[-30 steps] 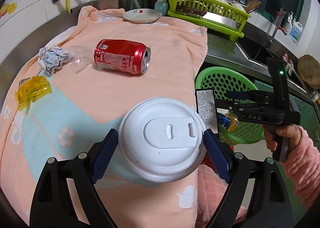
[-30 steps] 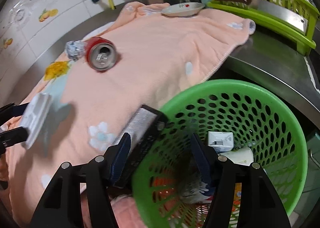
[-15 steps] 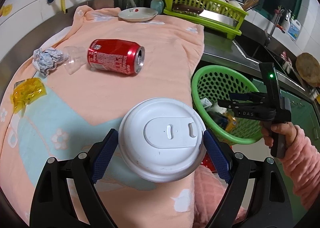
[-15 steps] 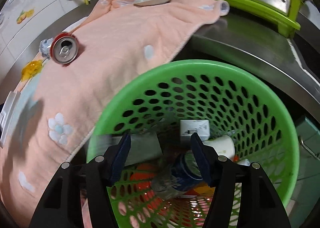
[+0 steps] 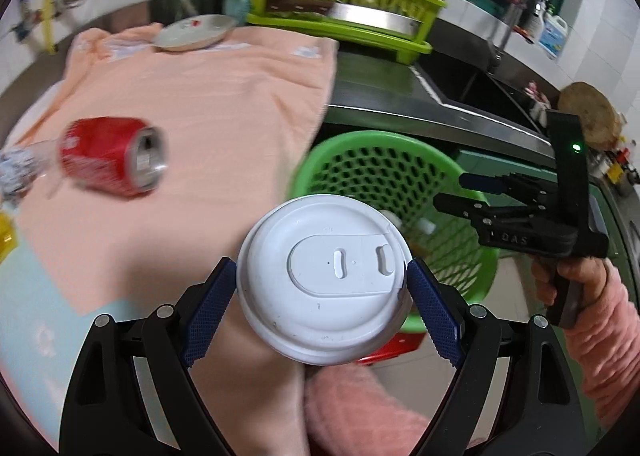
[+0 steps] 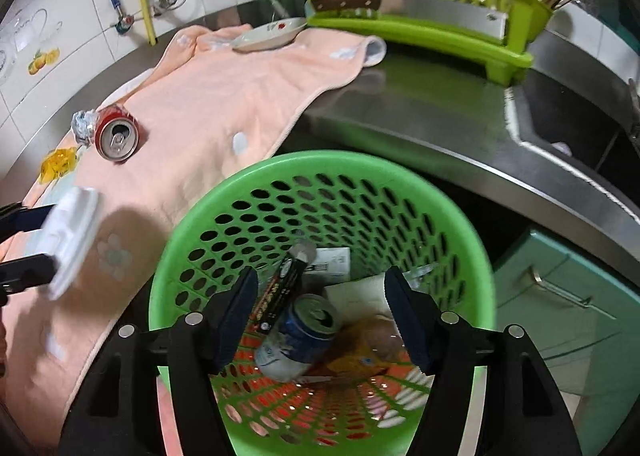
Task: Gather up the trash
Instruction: 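Carry the white lid over the basket and release it with the left gripper, then move both grippers back over the towel toward the yellow wrapper and Coke can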
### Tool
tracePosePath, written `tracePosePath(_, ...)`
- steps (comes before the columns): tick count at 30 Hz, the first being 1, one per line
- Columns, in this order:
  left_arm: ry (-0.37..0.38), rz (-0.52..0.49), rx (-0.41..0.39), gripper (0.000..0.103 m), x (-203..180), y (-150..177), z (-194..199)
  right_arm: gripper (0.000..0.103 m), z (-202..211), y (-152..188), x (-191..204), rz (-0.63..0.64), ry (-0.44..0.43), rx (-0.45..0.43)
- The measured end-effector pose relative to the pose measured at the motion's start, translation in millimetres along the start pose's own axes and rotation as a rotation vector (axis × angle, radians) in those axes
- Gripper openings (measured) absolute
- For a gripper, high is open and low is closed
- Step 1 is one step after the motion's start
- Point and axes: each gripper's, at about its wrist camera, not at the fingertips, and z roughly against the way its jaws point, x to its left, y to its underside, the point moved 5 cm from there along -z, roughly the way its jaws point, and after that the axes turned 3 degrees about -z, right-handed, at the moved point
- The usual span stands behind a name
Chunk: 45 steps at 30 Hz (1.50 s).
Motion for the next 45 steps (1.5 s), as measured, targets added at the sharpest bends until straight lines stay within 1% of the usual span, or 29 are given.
tracePosePath(5, 0.049, -0.012, 0.034, 0.085, -27.0, -15.7, -35.8, 0.066, 18.7, -4.0, -16.4, -0.023, 0.017, -0.039)
tracePosePath(11, 0.084, -0.012, 0.076, 0.086, -47.2, -23.3, -69.6, 0.068, 36.2, -9.0, -35.2, -0.041, 0.038, -0.071)
tracePosePath(18, 0.111, 0.021, 0.082, 0.087, -48.5, -24.8, -83.7, 0.069, 38.8, -8.5, -42.0, -0.045, 0.042, -0.074)
tracePosePath(20, 0.108, 0.021, 0.078, 0.089, -48.0, -24.2, -83.7, 0.069, 38.0, -9.5, -40.4, -0.042, 0.04, -0.074)
tracePosePath(25, 0.096, 0.019, 0.071, 0.089, -39.7, -19.8, -73.9, 0.07, 34.8, -14.7, -30.2, -0.019, 0.024, -0.071)
tracePosePath(29, 0.068, 0.015, 0.05, 0.089, -26.3, -16.1, -56.9, 0.071, 32.1, -20.7, -14.2, 0.016, 0.005, -0.073)
tracePosePath(35, 0.0, 0.033, 0.024, 0.089, 8.2, -8.0, -25.4, 0.075, 21.3, -34.9, 21.7, 0.078, -0.044, -0.071)
tracePosePath(38, -0.047, 0.046, 0.009, 0.089, 30.6, -2.0, -7.2, 0.077, 14.4, -43.2, 44.7, 0.116, -0.076, -0.066)
tracePosePath(45, -0.168, 0.112, -0.016, 0.089, 100.9, 11.9, 32.8, 0.081, -2.3, -62.4, 104.6, 0.222, -0.143, -0.051)
